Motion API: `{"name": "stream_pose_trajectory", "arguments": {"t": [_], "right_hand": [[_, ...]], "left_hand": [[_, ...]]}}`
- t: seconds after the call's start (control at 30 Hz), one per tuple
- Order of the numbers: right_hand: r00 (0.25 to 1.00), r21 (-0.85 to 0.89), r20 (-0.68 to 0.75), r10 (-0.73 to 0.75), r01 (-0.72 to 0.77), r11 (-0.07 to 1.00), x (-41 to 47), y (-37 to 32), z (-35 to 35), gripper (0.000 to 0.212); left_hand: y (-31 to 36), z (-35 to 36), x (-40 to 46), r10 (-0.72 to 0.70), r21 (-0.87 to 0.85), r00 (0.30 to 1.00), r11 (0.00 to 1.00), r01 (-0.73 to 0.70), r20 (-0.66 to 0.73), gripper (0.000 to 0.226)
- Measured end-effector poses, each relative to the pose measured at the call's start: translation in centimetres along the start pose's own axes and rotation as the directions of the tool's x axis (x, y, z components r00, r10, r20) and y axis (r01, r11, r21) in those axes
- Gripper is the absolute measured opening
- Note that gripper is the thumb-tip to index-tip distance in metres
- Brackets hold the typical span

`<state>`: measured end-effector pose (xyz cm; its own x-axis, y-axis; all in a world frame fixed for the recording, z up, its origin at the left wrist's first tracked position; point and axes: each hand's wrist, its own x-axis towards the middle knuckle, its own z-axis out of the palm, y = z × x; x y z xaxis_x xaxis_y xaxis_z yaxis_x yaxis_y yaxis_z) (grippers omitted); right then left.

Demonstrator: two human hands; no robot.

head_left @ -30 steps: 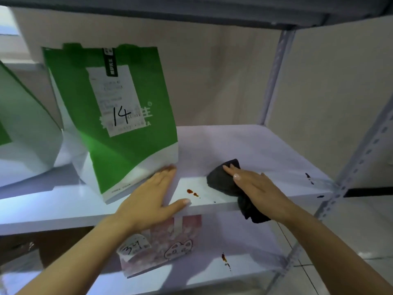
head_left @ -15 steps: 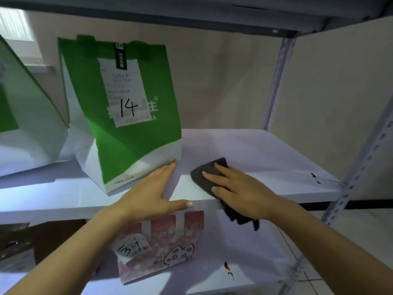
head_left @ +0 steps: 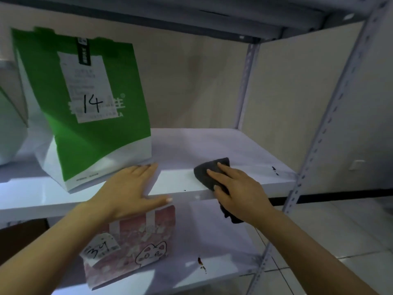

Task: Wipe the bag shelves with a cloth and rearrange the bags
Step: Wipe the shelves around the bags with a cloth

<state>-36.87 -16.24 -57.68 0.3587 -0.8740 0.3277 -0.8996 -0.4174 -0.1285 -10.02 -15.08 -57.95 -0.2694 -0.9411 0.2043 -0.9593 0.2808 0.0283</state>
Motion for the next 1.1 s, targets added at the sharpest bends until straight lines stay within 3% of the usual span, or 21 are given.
{"name": "stream_pose_trajectory", "arguments": {"t": [0.1,0.2,0.3,0.37,0.47,0.63,0.73,0.9,1.1], "right_hand": [[0.994,-0.033,-0.075,0.074,-0.077,0.997,-0.8,2.2,-0.8,0.043],[0.974,0.049,-0.171,0.15,-0.143,0.988,-1.5,4.1,-1.9,0.039],[0.904,0.182,-0.316,0.286,-0.238,0.954,-2.0,6.5,-3.2,0.032],[0.872,0.166,-0.356,0.337,-0.296,0.941,-1.7,8.3,-3.8,0.031],[0.878,0.126,-0.298,0.374,-0.353,0.927,-0.2,10.4,-3.5,0.032],[0.907,0.056,-0.039,0.42,-0.418,0.907,2.7,10.8,-1.8,0.043],[0.928,-0.01,0.036,0.371,-0.371,0.929,3.5,9.4,-1.1,0.048],[0.989,-0.044,0.023,0.144,-0.143,0.989,1.9,5.3,0.2,0.05],[0.919,-0.094,-0.032,0.393,-0.395,0.914,2.0,10.4,-0.7,0.049]], "left_hand": [[2.7,0.0,1.4,0.077,0.02,0.997,0.997,-0.077,-0.011,0.114],[5.1,0.2,3.5,0.118,0.028,0.993,0.993,-0.118,-0.008,0.117],[6.0,0.4,5.0,0.118,0.047,0.993,0.992,-0.118,-0.014,0.122],[5.6,0.6,5.2,0.103,0.041,0.995,0.994,-0.103,0.001,0.125],[4.2,0.8,4.4,0.074,0.036,0.997,0.997,-0.075,0.035,0.127],[2.7,0.8,3.5,0.047,-0.035,0.996,0.998,-0.045,0.071,0.127],[2.9,1.1,3.7,0.057,-0.038,0.997,0.998,-0.055,0.052,0.123],[3.0,0.7,3.3,0.062,-0.076,0.996,0.995,-0.057,0.056,0.123],[3.0,0.6,3.4,0.068,-0.068,0.996,0.996,-0.064,0.06,0.122]]}}
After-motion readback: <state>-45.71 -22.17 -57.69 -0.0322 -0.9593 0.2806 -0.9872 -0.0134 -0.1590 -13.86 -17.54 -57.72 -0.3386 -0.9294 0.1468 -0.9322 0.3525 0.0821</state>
